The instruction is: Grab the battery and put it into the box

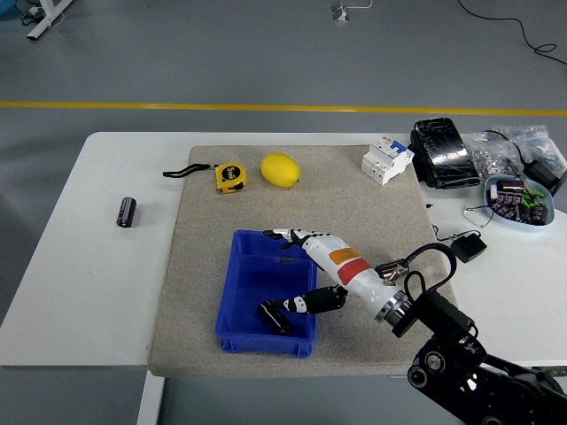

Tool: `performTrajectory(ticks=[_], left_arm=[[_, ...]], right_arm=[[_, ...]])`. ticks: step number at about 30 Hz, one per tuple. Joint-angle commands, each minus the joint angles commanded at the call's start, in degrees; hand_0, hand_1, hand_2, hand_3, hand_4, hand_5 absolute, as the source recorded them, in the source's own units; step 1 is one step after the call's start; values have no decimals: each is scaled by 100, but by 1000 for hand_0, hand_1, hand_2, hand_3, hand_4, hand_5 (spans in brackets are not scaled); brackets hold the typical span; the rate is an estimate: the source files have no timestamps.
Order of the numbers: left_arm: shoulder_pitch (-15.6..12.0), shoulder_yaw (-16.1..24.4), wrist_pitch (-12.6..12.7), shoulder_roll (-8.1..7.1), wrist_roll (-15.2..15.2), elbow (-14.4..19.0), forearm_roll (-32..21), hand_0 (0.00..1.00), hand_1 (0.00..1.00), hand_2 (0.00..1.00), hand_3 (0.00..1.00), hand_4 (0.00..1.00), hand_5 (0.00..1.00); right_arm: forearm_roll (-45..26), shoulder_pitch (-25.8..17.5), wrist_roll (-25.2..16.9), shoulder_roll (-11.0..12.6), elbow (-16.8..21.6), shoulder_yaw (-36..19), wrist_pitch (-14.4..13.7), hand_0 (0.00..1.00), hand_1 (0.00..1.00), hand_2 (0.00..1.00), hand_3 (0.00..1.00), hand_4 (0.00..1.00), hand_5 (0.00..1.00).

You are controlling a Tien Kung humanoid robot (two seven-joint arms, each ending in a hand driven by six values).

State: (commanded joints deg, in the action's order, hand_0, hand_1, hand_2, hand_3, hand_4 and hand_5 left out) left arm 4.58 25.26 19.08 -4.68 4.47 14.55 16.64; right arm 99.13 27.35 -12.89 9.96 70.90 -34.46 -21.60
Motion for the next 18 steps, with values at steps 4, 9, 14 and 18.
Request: performTrajectory(ticks=[4,9,14,18], left_arm=[[2,12,4,2,9,1,9,717,653,700,740,703,831],[8,38,-1,-1,36,5,68,716,653,699,739,700,829],[28,36,-7,3,34,7,72,716,653,697,738,700,828],[45,18,-11,8,30,9,57,716,651,698,738,699,828]], right_arm=[[228,-81,-60,109,-11,-304,-85,737,703,803,880,998,162],[284,-207,-198,242,-216,-744,-266,713,689,773,850,998,169],[263,-263,-374,387,-635,-1048,-349,650,637,707,763,991,149],[461,-223,-498,527,-985,-1119,-369,626,622,676,731,960,129]])
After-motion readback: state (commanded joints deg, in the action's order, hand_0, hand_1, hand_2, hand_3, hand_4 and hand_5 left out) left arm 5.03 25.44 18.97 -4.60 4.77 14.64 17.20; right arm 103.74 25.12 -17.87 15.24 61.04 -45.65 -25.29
